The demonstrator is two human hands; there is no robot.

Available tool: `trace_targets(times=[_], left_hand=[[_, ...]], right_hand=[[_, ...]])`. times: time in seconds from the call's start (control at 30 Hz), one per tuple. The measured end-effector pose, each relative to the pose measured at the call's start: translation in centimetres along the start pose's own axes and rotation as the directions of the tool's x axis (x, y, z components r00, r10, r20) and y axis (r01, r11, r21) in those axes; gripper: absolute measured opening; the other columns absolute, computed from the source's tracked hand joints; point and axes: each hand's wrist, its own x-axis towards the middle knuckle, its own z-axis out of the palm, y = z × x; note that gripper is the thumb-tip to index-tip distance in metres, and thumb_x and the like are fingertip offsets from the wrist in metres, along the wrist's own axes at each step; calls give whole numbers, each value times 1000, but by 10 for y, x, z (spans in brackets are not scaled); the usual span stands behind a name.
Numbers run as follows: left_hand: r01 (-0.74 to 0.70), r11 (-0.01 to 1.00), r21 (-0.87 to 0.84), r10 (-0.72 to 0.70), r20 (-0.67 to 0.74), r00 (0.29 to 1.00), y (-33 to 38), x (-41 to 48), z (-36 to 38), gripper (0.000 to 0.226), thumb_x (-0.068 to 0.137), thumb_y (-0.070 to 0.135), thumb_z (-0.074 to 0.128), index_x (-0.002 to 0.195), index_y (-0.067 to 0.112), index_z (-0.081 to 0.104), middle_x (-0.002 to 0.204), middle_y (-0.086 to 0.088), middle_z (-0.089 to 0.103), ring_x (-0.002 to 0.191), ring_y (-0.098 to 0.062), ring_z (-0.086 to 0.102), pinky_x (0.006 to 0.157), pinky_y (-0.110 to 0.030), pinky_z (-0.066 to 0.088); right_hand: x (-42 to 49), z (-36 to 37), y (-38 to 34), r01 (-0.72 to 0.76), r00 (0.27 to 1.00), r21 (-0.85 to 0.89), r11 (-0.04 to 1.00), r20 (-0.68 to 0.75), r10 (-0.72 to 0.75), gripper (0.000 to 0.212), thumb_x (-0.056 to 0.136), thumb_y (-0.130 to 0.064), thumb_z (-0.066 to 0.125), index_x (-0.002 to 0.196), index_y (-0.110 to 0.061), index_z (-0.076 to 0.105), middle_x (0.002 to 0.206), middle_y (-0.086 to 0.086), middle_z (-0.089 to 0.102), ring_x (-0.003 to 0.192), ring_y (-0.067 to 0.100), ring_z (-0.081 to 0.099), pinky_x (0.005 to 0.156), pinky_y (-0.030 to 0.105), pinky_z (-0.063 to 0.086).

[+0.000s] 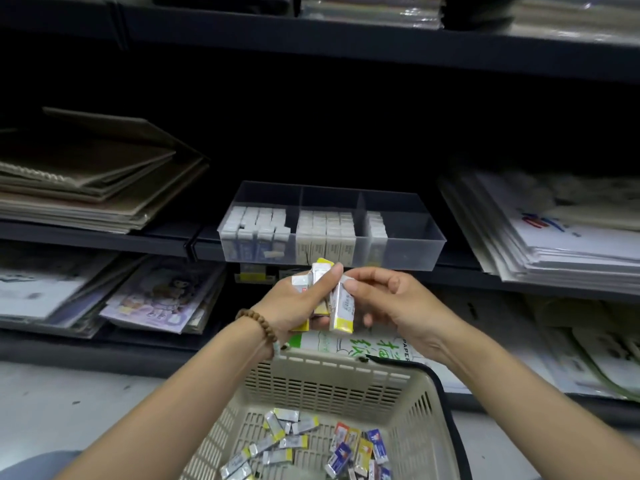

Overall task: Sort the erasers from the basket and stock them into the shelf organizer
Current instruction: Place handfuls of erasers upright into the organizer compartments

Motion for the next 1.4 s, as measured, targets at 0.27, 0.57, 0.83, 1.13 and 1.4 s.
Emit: trace_targets(times=[0.27,0.57,0.83,1.13,1.4], left_hand=[[-73,996,53,78,-100,992,5,8,6,69,54,64,70,95,9,66,83,-6,73,74,-17,66,76,-35,56],[-122,989,-87,103,-197,975,19,17,12,58,62,65,62,91,14,66,74,-5,70,65,-14,67,60,-28,56],[-276,922,-272,214,-236,948,46,28,-1,30,88,40,53,92,11,59,67,-3,58,49,-6,60,42,-16,47],[-208,903,-377,130,-222,966,44,35,-1,30,87,40,54,91,11,62,69,-4,59,46,-9,58,39,-17,46],[-163,921,-354,91,-213,973,41,33,4,31,85,41,57,91,12,67,72,-3,65,51,-11,61,41,-19,47]], right_hand=[[3,-7,-7,-59,996,50,997,66,56,35,76,-24,67,108,-9,68,70,1,67,58,4,60,59,15,54],[-1,-30,-25,-30,996,56,998,81,26,28,81,-17,66,106,-7,61,94,9,71,79,13,67,69,20,56],[22,-83,-92,169,980,-112,979,-89,-180,22,77,-9,68,97,-13,59,86,4,73,79,10,70,65,18,55],[83,-102,-85,-92,980,-661,745,-193,-51,33,76,-7,76,107,-6,65,79,0,60,69,9,58,55,14,53],[105,-94,-58,-98,952,-683,724,-277,-132,32,76,-7,76,105,0,63,97,18,67,85,27,67,77,30,57]])
